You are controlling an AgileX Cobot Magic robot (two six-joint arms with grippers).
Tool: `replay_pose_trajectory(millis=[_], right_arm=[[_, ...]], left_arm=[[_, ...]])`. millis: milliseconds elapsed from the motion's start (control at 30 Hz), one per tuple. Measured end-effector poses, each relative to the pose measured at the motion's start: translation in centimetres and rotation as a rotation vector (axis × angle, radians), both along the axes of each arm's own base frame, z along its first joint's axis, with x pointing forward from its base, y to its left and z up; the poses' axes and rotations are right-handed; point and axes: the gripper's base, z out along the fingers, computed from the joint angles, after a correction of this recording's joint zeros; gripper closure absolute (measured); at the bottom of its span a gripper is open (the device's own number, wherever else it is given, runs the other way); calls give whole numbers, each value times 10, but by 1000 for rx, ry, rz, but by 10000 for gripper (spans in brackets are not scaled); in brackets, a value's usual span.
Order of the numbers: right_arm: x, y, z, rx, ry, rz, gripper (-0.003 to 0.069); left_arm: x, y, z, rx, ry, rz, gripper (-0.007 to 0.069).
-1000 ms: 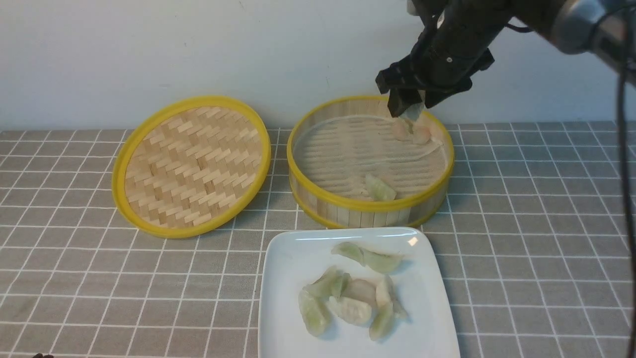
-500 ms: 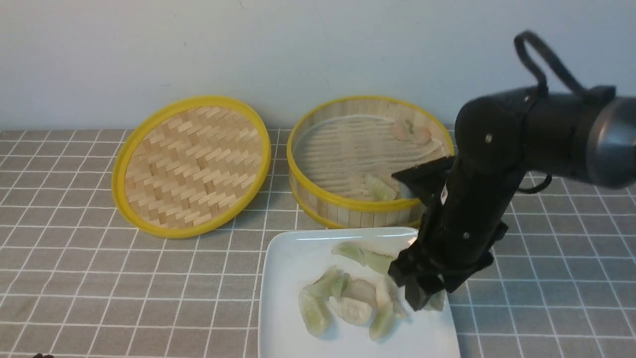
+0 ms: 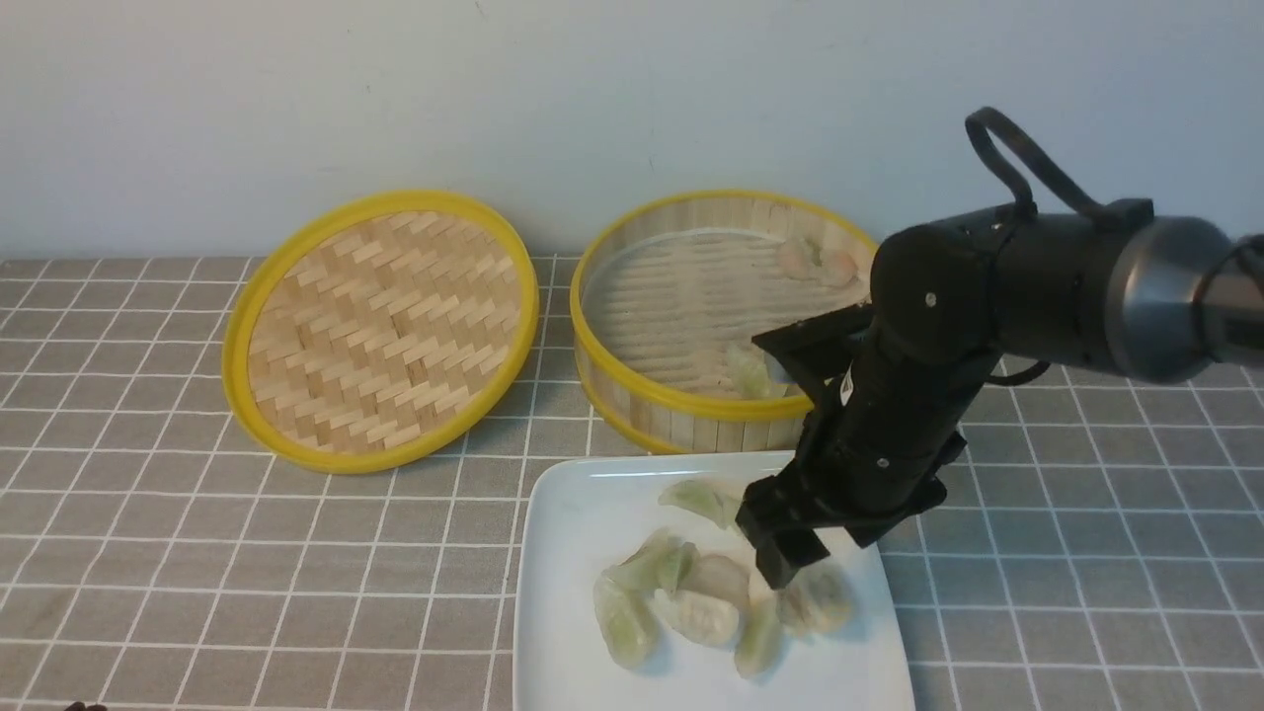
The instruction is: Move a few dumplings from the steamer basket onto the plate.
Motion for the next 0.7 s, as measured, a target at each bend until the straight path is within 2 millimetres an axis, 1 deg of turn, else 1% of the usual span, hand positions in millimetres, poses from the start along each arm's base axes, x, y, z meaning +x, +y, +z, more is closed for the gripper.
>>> replay_pose_trajectory(millis=[33, 100, 133, 200, 233, 267, 333, 400, 433, 467, 500, 533, 567, 600, 633, 667, 700], right_arm=[[0, 0, 0, -2, 3, 0, 59], [3, 2, 11, 1, 8, -1, 48], [3, 2, 15, -3, 17, 0, 55], [2, 2, 21, -15, 42, 5, 102], [3, 2, 22, -14, 40, 4, 102], [2, 1, 28, -20, 45, 9, 162], [-1, -1, 39, -21, 20, 7, 254], [-5, -6, 58, -18, -29, 1, 391], [-6, -7, 61, -17, -36, 1, 404], [-13, -14, 83, -10, -96, -9, 522], [-18, -17, 94, -8, -128, -15, 579], [-19, -18, 97, -3, -136, -18, 579], [-29, -26, 120, 11, -200, -33, 628], [-39, -34, 140, 31, -258, -52, 650], [-41, -35, 144, 33, -270, -55, 655], [-61, -48, 175, 80, -360, -88, 666], [-64, -50, 178, 90, -373, -92, 668]], left_arm=[[0, 0, 0, 0, 0, 0, 629], [0, 0, 0, 0, 0, 0, 629], [0, 0, 0, 0, 0, 0, 629], [0, 0, 0, 0, 0, 0, 629], [0, 0, 0, 0, 0, 0, 629], [0, 0, 0, 0, 0, 0, 629], [0, 0, 0, 0, 0, 0, 629], [0, 0, 0, 0, 0, 0, 629], [0, 0, 0, 0, 0, 0, 629], [0, 0, 0, 0, 0, 0, 629], [0, 0, 0, 0, 0, 0, 629], [0, 0, 0, 0, 0, 0, 629], [0, 0, 0, 0, 0, 0, 629], [0, 0, 0, 0, 0, 0, 629], [0, 0, 0, 0, 0, 0, 629], [0, 0, 0, 0, 0, 0, 629], [0, 0, 0, 0, 0, 0, 629]])
